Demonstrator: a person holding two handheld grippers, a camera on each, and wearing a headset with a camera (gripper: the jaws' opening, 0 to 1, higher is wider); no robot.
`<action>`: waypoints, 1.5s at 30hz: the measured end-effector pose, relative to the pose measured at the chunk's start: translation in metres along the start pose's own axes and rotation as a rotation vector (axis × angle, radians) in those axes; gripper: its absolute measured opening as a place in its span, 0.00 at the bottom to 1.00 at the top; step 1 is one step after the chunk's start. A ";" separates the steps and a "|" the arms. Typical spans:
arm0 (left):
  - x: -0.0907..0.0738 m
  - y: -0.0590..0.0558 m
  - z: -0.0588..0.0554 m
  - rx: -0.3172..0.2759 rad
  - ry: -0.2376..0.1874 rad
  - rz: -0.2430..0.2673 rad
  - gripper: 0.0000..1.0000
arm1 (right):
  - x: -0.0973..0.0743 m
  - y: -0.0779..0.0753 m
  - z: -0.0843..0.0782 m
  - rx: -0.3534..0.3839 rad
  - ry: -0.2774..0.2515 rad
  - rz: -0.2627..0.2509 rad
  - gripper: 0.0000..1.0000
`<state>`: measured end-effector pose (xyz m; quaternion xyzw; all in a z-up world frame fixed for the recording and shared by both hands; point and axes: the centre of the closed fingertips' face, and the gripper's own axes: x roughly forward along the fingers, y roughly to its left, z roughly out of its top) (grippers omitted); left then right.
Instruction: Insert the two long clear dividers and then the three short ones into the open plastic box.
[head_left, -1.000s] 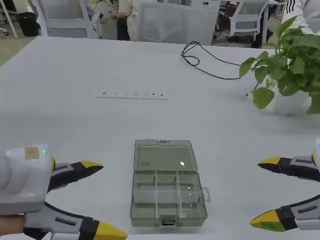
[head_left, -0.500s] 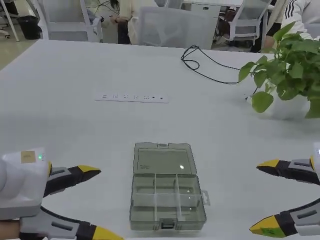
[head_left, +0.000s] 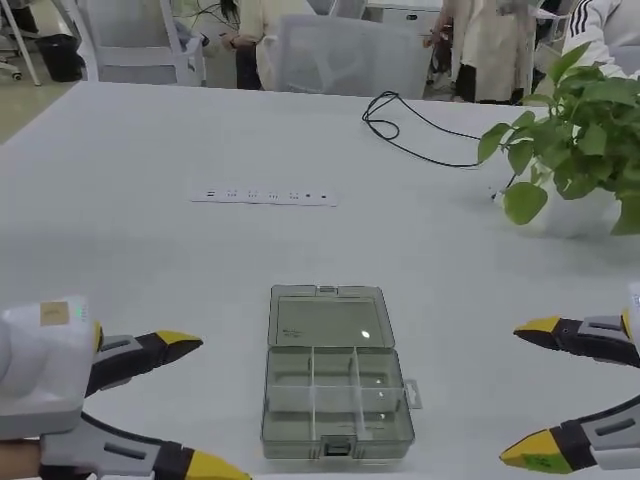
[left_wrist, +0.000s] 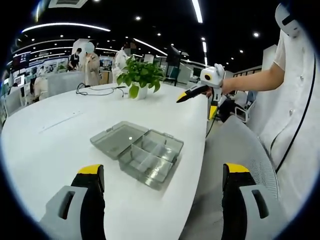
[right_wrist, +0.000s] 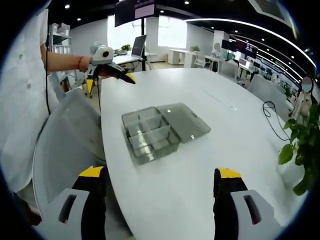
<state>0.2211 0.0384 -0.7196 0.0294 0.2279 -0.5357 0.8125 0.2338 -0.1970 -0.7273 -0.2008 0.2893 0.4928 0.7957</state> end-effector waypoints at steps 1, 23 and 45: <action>0.000 0.000 0.000 0.001 0.002 0.001 1.00 | 0.000 0.000 0.000 0.000 -0.001 0.000 0.90; 0.004 -0.001 0.003 -0.004 -0.010 -0.005 1.00 | 0.000 -0.002 0.001 -0.004 0.001 0.004 0.90; 0.003 0.008 -0.006 0.030 0.019 0.020 1.00 | 0.002 -0.007 -0.005 -0.004 -0.001 0.005 0.91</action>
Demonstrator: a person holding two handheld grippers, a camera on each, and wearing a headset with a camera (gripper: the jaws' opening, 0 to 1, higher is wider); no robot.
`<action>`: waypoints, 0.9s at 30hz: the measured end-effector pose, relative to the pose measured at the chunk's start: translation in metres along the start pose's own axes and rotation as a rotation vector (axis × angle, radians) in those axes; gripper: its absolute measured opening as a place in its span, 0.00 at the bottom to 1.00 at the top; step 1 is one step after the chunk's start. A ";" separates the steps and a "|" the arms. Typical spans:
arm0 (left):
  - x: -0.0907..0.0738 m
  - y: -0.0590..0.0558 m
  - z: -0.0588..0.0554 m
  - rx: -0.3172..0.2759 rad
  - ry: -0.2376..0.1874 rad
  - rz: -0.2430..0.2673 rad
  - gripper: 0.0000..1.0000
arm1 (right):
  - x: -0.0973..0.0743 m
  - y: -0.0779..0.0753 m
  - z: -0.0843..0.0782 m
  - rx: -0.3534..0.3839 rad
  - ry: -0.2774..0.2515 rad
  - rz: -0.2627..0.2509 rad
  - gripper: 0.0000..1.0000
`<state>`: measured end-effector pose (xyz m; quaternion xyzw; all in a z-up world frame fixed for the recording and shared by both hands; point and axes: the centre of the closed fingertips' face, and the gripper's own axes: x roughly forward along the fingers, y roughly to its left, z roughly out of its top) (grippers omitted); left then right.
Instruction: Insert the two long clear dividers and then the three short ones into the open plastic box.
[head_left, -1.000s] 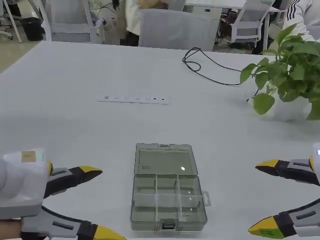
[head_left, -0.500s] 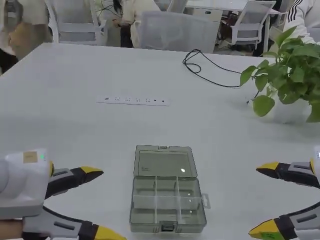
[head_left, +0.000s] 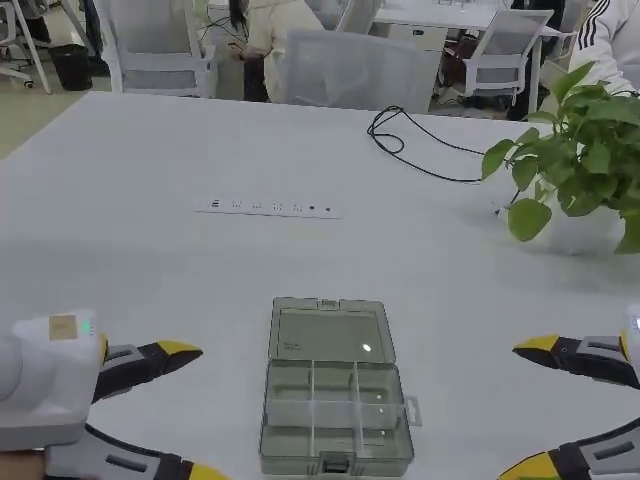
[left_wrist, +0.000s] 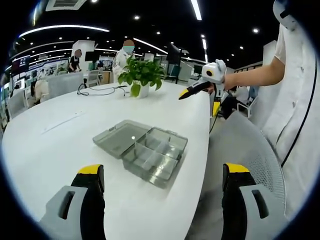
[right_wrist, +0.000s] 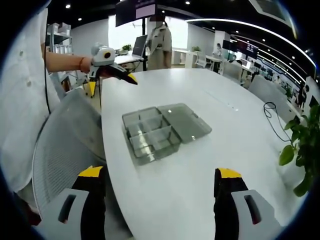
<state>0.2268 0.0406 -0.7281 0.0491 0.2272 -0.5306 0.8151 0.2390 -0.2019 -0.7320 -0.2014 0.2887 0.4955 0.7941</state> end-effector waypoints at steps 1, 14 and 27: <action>0.000 0.001 0.000 0.002 0.000 0.004 1.00 | 0.000 0.000 0.000 0.001 0.000 0.000 0.91; 0.004 0.007 -0.006 0.008 0.020 0.021 1.00 | 0.003 0.006 0.002 0.010 -0.003 -0.003 0.90; 0.006 0.008 -0.002 0.011 0.015 0.021 1.00 | 0.003 0.007 0.002 0.009 -0.002 0.001 0.90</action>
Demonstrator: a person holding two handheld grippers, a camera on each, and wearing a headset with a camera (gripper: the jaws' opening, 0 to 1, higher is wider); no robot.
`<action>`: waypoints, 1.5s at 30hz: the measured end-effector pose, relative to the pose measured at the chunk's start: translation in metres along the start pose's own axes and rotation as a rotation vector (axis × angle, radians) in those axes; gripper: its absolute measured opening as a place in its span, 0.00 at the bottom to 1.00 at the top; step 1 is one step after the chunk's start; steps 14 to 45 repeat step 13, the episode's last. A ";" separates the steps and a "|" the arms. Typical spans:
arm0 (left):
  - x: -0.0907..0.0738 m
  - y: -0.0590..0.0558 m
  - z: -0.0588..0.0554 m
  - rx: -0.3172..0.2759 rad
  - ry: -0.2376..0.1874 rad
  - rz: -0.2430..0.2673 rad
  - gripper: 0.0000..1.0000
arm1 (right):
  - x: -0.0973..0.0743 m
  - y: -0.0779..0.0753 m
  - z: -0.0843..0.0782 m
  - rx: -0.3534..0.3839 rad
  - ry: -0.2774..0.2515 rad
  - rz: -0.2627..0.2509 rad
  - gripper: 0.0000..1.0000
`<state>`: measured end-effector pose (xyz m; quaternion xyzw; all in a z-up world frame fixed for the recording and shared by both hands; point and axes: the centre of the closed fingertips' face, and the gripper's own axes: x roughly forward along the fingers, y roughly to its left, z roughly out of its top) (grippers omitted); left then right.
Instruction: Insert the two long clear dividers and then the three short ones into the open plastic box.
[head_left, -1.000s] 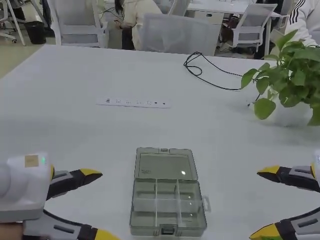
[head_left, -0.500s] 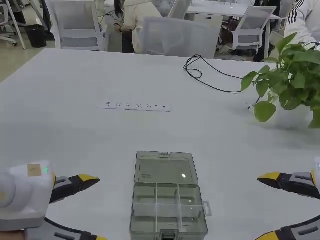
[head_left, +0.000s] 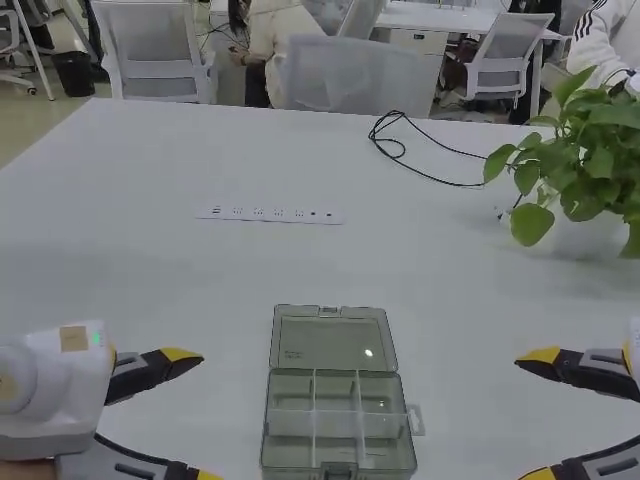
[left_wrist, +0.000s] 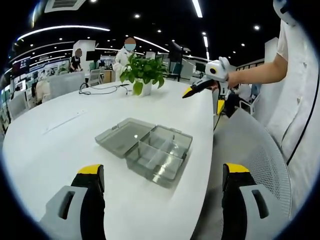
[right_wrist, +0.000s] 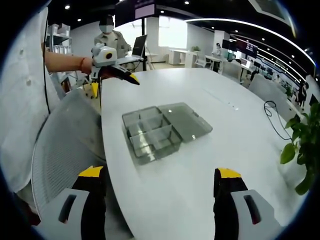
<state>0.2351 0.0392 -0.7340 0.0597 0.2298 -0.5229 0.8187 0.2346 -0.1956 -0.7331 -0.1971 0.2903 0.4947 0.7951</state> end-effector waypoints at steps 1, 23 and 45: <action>0.000 0.000 0.000 0.000 0.000 0.000 1.00 | 0.000 0.001 0.000 -0.001 0.001 -0.001 0.90; -0.001 -0.001 -0.001 -0.003 0.002 -0.003 1.00 | 0.001 0.004 0.002 -0.001 -0.001 0.003 0.90; -0.001 -0.001 -0.001 -0.003 0.002 -0.003 1.00 | 0.001 0.004 0.002 -0.001 -0.001 0.003 0.90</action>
